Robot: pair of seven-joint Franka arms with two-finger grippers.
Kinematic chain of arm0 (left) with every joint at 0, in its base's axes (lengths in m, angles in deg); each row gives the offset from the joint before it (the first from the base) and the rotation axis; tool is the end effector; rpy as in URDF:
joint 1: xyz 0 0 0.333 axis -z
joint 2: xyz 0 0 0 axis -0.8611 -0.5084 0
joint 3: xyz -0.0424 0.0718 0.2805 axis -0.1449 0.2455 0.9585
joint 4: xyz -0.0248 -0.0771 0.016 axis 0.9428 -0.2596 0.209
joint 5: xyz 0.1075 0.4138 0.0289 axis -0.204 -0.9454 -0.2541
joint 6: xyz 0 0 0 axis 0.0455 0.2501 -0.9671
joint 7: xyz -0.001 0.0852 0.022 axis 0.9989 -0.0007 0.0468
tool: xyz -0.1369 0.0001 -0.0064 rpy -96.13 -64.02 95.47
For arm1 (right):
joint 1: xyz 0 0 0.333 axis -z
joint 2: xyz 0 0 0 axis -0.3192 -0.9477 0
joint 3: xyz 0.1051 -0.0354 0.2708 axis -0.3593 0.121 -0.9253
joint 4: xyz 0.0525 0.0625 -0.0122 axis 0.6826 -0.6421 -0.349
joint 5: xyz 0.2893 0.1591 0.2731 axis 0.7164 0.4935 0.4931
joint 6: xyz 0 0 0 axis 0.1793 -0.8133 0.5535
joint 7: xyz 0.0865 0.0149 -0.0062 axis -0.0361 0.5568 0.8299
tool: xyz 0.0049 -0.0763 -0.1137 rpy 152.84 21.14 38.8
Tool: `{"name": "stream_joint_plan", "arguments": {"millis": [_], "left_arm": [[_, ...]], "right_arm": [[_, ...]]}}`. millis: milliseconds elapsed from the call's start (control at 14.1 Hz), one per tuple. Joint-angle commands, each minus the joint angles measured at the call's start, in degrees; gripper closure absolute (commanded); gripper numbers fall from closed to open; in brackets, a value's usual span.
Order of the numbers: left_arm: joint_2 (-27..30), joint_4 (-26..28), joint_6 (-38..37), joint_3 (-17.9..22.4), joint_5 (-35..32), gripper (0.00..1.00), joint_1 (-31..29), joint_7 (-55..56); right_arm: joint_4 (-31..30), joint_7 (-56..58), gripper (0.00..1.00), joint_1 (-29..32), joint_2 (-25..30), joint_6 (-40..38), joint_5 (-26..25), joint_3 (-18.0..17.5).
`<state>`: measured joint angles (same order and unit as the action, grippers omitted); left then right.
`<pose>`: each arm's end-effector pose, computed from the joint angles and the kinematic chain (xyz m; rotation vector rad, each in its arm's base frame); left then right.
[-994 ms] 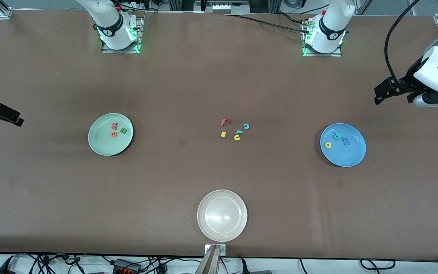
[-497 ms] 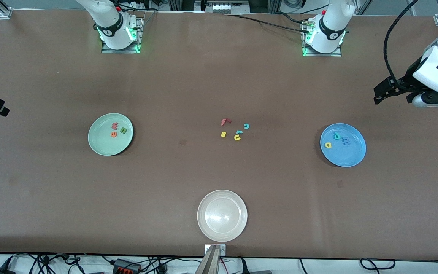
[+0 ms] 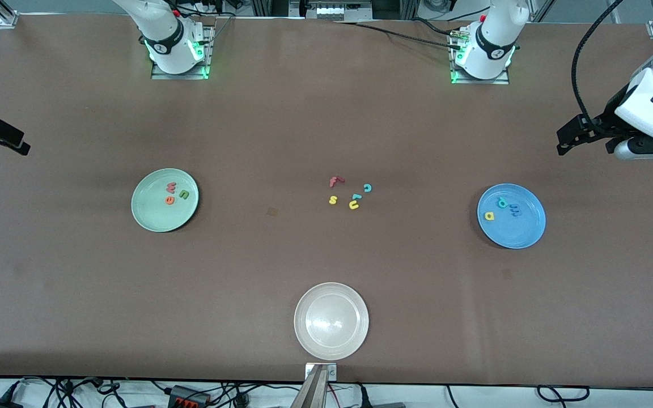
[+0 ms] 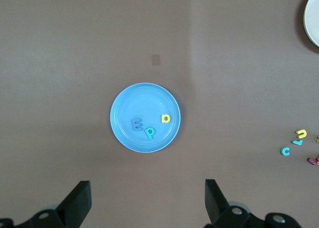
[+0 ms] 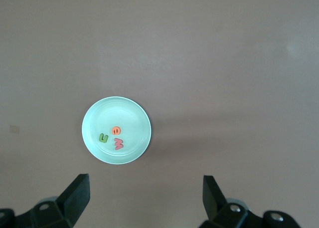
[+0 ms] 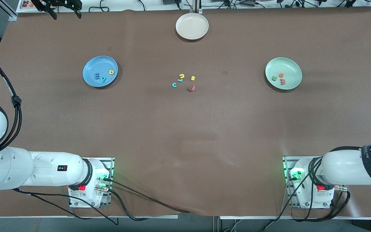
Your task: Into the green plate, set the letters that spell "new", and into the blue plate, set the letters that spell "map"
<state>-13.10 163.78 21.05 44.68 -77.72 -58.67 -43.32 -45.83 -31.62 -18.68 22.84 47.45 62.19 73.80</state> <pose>0.5835 -0.0323 0.5279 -3.1286 -0.0819 -0.0515 0.5932 -0.0723 0.5422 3.1200 -0.1433 0.0487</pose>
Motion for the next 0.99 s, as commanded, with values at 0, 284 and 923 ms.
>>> {"name": "stream_joint_plan", "arguments": {"millis": [0,284,923], "left_arm": [[0.7,-0.4,-1.1,-0.1,1.0,0.00,0.1,0.0],[0.7,-0.4,-1.1,-0.1,1.0,0.00,0.1,0.0],[0.7,-0.5,-1.1,-0.8,1.0,0.00,0.1,0.3]], "right_arm": [[-3.9,1.3,0.00,0.9,3.4,1.2,-0.5,-1.0],[-10.9,0.7,0.00,1.0,8.6,2.1,-0.2,-1.0],[-10.9,1.0,0.00,0.9,8.9,1.7,-0.7,-1.1]]}}
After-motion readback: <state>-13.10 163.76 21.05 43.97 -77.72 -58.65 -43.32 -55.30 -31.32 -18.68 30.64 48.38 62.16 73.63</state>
